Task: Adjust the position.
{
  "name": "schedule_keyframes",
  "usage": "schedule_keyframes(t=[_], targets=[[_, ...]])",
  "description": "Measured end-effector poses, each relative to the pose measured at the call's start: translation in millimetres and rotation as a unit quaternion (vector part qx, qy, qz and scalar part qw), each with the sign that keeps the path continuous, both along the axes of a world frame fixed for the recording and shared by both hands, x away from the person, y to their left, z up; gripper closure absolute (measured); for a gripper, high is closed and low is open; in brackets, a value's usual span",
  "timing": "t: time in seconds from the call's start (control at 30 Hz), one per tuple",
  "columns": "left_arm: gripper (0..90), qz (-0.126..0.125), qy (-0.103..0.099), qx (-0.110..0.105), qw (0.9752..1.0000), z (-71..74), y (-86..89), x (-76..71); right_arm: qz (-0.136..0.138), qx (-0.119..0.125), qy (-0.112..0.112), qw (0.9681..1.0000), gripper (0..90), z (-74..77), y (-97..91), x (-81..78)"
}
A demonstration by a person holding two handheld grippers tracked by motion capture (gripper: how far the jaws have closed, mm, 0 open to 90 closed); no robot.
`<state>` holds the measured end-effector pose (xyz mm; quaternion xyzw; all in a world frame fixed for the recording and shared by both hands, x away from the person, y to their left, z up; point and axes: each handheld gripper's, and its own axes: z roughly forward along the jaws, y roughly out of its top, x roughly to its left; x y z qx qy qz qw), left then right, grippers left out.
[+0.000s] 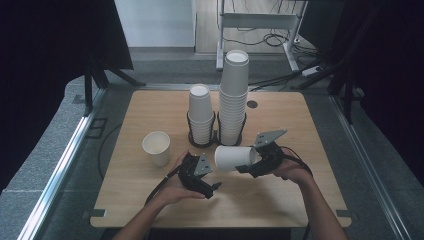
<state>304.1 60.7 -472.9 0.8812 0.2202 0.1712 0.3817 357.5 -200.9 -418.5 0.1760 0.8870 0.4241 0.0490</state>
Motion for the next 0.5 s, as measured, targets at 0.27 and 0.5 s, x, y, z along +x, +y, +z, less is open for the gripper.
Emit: schedule_keyframes(t=[0.27,0.5], targets=[[1.8,0.006,0.025,-0.016,0.9995,-6.3,1.2,1.3,-0.039,0.059,-0.021,0.9973,21.8,-6.1,-0.5,-6.0],[2.7,0.012,0.039,-0.019,0.9990,-10.0,3.0,2.0,-0.048,0.084,-0.017,0.9951,21.7,-21.7,6.0,-12.9]])
